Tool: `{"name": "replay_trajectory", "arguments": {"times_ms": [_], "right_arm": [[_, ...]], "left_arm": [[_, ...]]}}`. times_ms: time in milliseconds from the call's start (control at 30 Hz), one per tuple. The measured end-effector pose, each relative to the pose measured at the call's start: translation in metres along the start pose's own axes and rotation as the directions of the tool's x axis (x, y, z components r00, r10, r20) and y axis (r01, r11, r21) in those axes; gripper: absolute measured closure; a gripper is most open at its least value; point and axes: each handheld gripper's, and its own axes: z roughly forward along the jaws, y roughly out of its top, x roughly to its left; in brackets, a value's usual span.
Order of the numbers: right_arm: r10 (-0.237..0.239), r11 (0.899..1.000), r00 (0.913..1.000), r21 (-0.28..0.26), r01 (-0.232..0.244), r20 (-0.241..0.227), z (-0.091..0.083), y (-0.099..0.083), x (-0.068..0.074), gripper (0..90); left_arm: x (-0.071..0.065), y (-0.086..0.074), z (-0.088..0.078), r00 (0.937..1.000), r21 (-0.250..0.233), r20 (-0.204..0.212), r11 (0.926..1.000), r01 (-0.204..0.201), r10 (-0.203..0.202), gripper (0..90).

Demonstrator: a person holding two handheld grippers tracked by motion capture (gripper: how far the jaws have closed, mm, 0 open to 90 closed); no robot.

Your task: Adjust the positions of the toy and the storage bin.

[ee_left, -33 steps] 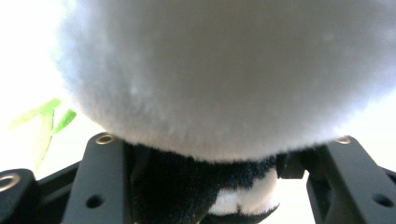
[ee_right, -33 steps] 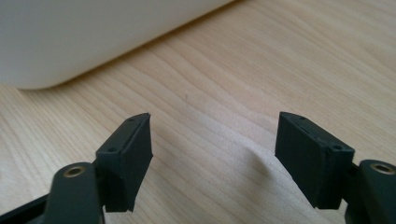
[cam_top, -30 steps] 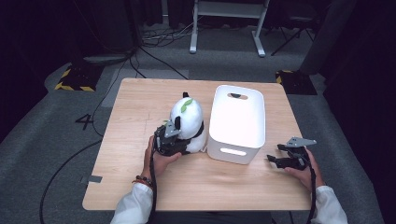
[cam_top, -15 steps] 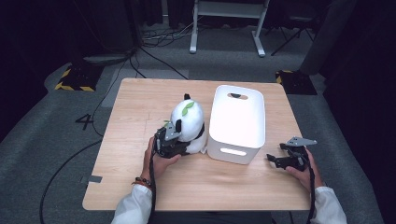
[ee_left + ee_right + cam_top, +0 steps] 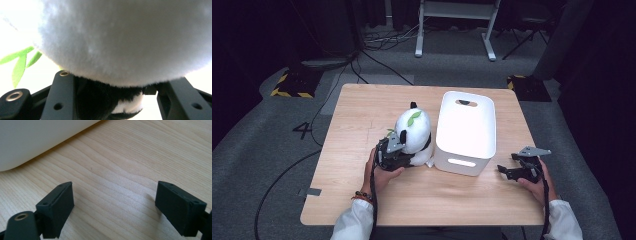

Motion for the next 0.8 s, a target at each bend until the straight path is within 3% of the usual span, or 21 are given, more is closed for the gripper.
{"name": "replay_trajectory", "arguments": {"times_ms": [500, 800], "right_arm": [[-0.001, 1.0, 1.0, 0.0, 0.001, 0.003, 0.0002, 0.0001, 0.0004, 15.3], [0.002, 1.0, 1.0, 0.0, -0.002, 0.008, -0.0003, -0.0004, 0.001, 15.3]], "left_arm": [[0.0009, -0.0028, 0.0015, 1.0, -0.005, 0.006, 1.0, -0.002, 0.002, 52.5], [0.0062, -0.0049, 0.0023, 0.9996, -0.02, 0.024, 0.9997, 0.016, -0.015, 52.6]]}}
